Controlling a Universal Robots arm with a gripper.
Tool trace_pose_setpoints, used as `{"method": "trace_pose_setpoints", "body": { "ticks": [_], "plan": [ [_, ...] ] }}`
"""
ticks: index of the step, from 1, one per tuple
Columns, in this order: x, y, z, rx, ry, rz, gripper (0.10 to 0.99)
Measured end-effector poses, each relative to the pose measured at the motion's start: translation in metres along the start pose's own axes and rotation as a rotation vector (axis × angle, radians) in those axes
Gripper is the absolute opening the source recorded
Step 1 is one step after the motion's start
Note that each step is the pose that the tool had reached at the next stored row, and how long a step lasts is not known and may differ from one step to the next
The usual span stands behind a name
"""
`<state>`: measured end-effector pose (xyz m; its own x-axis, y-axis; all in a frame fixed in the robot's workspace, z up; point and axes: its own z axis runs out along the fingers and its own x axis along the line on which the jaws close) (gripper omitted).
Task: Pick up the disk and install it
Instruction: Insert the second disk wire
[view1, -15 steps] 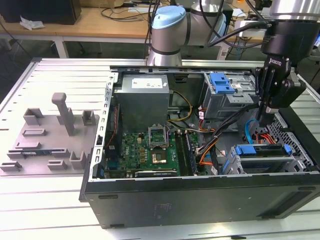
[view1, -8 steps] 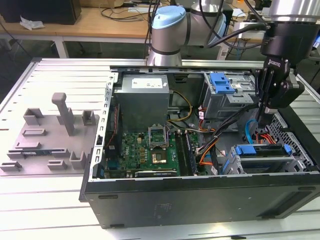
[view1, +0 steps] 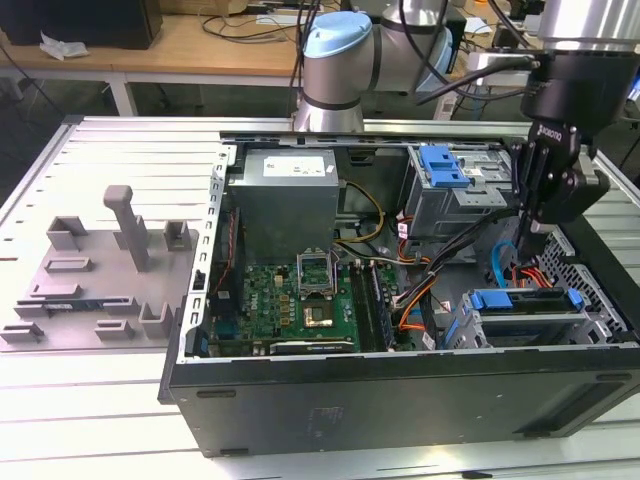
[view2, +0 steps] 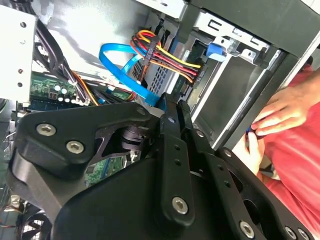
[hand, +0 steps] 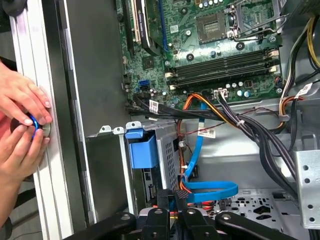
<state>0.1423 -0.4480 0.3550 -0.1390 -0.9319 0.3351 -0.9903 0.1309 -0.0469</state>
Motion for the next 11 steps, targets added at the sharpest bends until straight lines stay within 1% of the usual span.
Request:
{"method": "trace_pose_setpoints", "body": {
  "ticks": [1, 2, 4, 5, 8, 9, 10, 11],
  "plan": [
    [0.0015, -0.0002, 0.0006, 0.0, -0.009, 0.0, 0.161],
    [0.0031, -0.0005, 0.0012, 0.0, -0.0208, 0.001, 0.161],
    [0.0063, -0.0008, 0.0023, 0.0, -0.0394, 0.002, 0.161],
    [0.0086, -0.0012, 0.0032, 0.001, -0.0536, 0.003, 0.161],
    [0.0134, -0.0018, 0.0049, 0.002, -0.079, 0.004, 0.161],
    [0.0154, -0.0021, 0.0056, 0.002, -0.0914, 0.005, 0.161],
    [0.0183, -0.0025, 0.0067, 0.004, -0.113, 0.007, 0.161],
    [0.0206, -0.0028, 0.0075, 0.005, -0.1285, 0.008, 0.161]
  ]
}}
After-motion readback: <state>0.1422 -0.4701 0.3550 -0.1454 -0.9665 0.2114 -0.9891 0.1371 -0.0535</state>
